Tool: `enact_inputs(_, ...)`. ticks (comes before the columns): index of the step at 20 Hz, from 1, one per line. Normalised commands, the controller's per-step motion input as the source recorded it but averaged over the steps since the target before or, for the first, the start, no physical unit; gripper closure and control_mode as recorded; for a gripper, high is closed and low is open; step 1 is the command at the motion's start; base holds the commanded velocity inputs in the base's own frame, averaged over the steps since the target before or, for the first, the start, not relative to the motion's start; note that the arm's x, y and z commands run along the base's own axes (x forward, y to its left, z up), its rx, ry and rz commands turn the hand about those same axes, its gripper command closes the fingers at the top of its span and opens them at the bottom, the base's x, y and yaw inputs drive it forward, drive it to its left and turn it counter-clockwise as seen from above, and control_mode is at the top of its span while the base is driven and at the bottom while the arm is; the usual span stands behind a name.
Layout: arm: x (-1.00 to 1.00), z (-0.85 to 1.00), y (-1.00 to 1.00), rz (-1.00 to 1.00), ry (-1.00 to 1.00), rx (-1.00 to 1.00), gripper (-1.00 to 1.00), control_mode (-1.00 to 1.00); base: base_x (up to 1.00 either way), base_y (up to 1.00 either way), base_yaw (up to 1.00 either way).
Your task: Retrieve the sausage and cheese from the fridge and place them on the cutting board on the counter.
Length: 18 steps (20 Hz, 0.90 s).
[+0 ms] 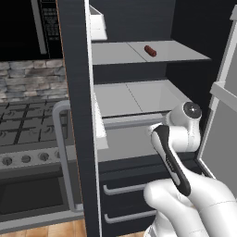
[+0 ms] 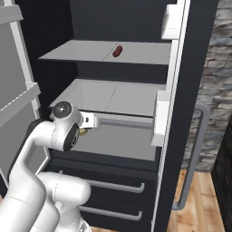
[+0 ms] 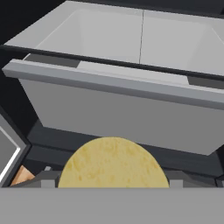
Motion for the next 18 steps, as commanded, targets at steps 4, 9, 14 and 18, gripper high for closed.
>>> enact_inputs(4, 0.0, 0.0, 0.0, 0.0, 0.0, 0.0, 1.0, -1.0, 0.0, 0.0, 0.0)
enact_inputs(9, -0.02, 0.0, 0.0, 0.0, 0.03, 0.0, 1.0, -1.0, 0.0, 0.0, 0.0)
enact_inputs(14, -0.49, -0.1, 0.0, -0.05, -0.04, 0.1, 1.0, -1.0, 0.0, 0.0, 0.0)
enact_inputs(18, -0.63, -0.17, 0.0, -0.05, -0.04, 0.0, 1.0, -1.0, 0.0, 0.0, 0.0)
